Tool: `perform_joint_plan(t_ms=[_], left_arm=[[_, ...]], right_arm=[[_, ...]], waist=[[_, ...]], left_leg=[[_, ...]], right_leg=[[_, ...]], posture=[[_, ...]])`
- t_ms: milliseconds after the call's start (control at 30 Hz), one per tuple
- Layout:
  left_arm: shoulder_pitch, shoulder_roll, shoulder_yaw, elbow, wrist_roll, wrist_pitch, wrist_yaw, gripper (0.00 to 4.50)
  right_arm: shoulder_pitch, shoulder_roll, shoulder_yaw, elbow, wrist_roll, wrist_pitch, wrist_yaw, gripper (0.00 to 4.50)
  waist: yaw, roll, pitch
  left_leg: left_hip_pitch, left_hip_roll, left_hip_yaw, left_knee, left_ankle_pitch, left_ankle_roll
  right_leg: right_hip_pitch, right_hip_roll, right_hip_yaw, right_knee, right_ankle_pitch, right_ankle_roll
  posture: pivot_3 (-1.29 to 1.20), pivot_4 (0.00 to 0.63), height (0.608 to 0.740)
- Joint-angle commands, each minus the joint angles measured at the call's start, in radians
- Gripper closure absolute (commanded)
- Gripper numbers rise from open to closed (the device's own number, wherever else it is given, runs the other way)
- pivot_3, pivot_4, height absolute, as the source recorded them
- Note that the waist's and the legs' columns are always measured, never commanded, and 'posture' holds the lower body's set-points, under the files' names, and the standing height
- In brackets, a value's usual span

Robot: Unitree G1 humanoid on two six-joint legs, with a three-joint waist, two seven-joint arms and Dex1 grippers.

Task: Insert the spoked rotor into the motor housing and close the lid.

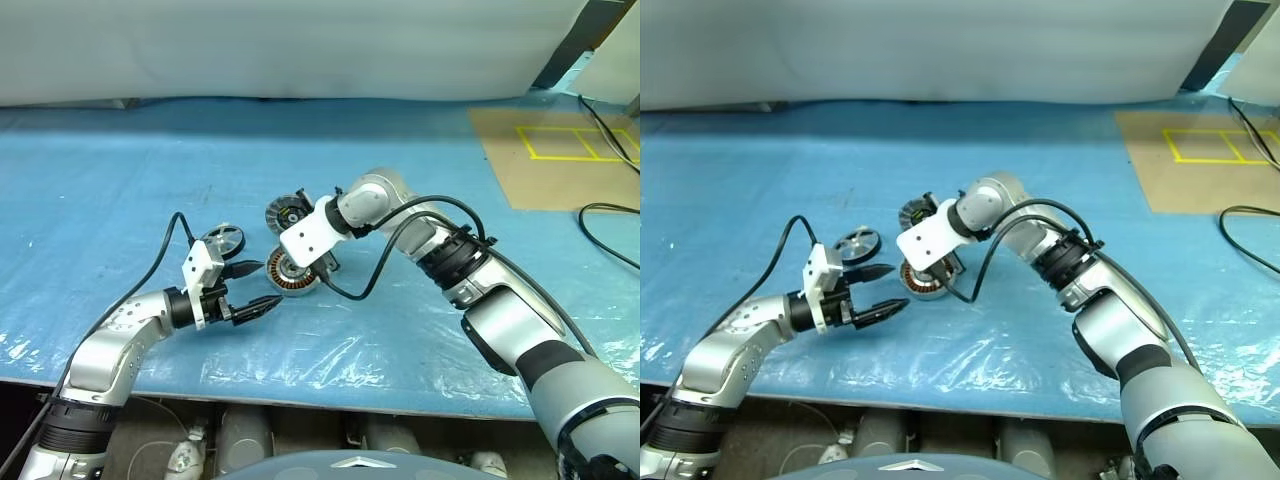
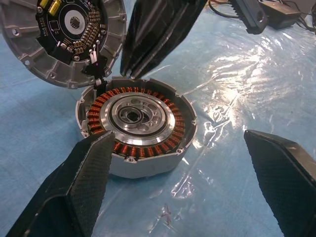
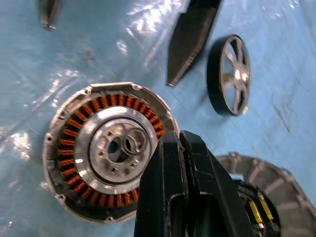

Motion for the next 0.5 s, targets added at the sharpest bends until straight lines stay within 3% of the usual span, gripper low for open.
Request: perform_joint_plan(t_ms=[33, 500], left_arm=[[0.018, -0.006, 0.009, -0.013, -0.001, -0.024, -0.002, 0.08], [0.029, -0.013, 0.006, -0.052, -0.004, -0.01, 0.032, 0.08]], right_arm=[[-0.026, 0.007, 0.014, 0.017, -0.009, -0.069, 0.022, 4.48], [-0.055, 0.065, 0.026, 0.134, -0.077, -0.166, -0.015, 4.48]], waist=[[0.0, 0.0, 0.0], [-0.001, 0.0, 0.0]], left_leg=[[0.0, 0.0, 0.0, 0.0, 0.0, 0.0], [0.0, 0.0, 0.0, 0.002, 0.0, 0.001]], right_leg=[[0.0, 0.0, 0.0, 0.0, 0.0, 0.0], [0.0, 0.0, 0.0, 0.002, 0.0, 0.0]], posture=[[0.0, 0.15, 0.74], [0.0, 0.15, 0.74]])
